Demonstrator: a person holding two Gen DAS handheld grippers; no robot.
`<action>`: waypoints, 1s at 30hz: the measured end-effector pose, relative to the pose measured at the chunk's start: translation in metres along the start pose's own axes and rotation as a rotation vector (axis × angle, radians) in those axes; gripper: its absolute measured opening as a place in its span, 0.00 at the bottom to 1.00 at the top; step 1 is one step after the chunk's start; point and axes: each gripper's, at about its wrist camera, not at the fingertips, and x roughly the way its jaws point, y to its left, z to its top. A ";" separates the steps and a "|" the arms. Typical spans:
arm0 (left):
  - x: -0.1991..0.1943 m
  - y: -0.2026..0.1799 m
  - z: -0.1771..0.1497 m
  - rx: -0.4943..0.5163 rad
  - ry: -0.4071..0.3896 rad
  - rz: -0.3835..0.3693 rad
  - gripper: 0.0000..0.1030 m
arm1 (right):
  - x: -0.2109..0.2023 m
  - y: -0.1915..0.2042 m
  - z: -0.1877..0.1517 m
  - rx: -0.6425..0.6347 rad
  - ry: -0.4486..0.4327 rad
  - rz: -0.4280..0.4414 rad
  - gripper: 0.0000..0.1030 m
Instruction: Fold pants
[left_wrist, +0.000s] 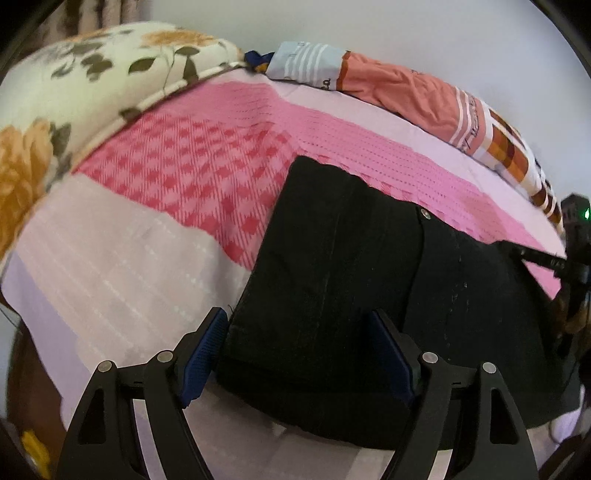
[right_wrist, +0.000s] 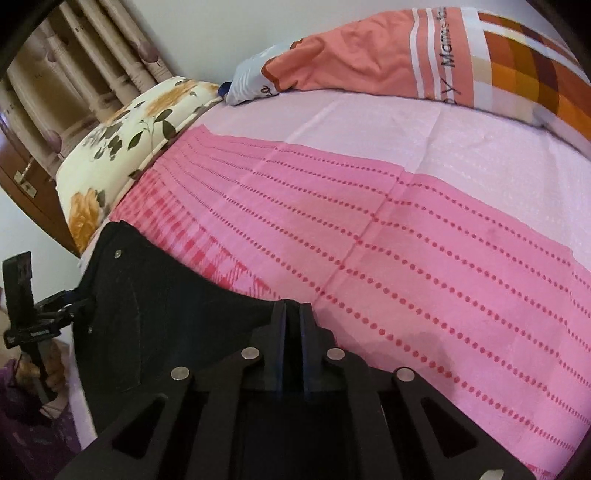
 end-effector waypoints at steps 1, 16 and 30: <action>0.001 0.002 0.000 -0.007 -0.001 -0.003 0.79 | 0.000 -0.001 0.000 0.006 -0.004 0.006 0.04; -0.003 0.003 -0.002 0.012 -0.022 0.037 0.84 | -0.001 -0.017 0.001 0.125 -0.016 0.109 0.17; -0.021 -0.012 -0.001 0.069 -0.065 0.090 0.84 | -0.093 0.004 -0.033 0.246 -0.242 0.075 0.43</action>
